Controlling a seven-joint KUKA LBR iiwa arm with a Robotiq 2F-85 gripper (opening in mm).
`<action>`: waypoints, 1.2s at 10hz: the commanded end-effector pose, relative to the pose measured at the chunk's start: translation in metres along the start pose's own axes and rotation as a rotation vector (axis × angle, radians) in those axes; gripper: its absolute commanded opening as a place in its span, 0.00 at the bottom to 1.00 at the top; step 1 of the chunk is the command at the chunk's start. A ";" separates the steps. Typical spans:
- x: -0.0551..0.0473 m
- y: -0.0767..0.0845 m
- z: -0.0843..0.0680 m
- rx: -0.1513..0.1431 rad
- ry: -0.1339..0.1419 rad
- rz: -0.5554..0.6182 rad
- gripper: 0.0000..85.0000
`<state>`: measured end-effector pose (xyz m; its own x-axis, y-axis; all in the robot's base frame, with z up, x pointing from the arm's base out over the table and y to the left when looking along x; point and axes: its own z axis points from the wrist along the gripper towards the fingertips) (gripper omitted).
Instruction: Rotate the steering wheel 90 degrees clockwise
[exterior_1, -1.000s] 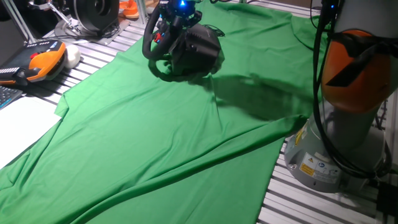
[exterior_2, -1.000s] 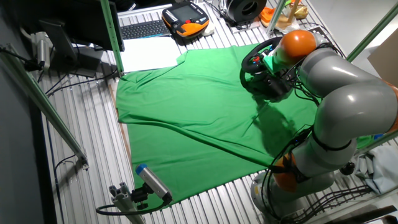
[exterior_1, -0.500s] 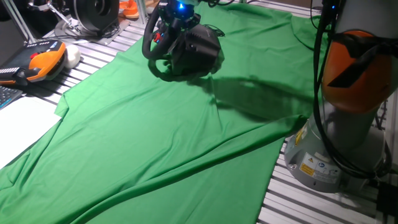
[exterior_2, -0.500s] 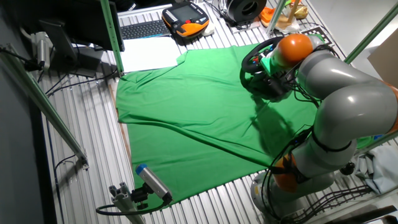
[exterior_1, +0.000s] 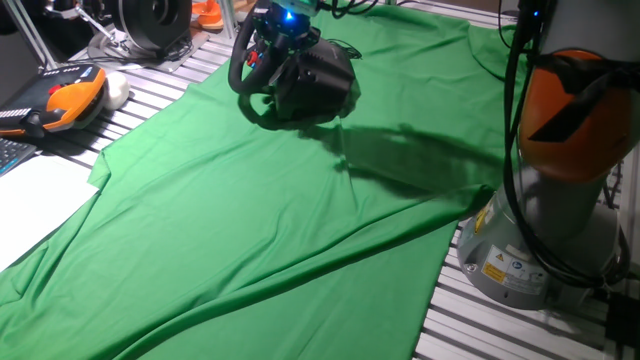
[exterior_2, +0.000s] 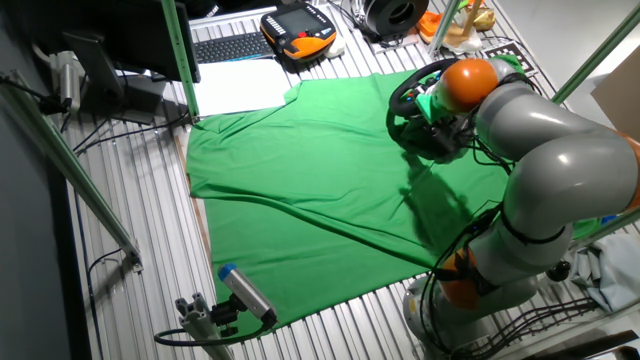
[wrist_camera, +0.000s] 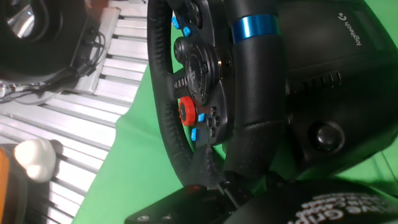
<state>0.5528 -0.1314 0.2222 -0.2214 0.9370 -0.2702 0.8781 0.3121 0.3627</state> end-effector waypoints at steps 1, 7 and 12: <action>0.000 0.000 -0.001 0.005 0.006 -0.003 0.20; 0.014 0.011 -0.030 0.127 0.142 -0.096 0.20; 0.034 0.019 -0.055 0.207 0.326 -0.353 0.00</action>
<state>0.5384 -0.0848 0.2689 -0.4866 0.8727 -0.0400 0.8666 0.4880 0.1048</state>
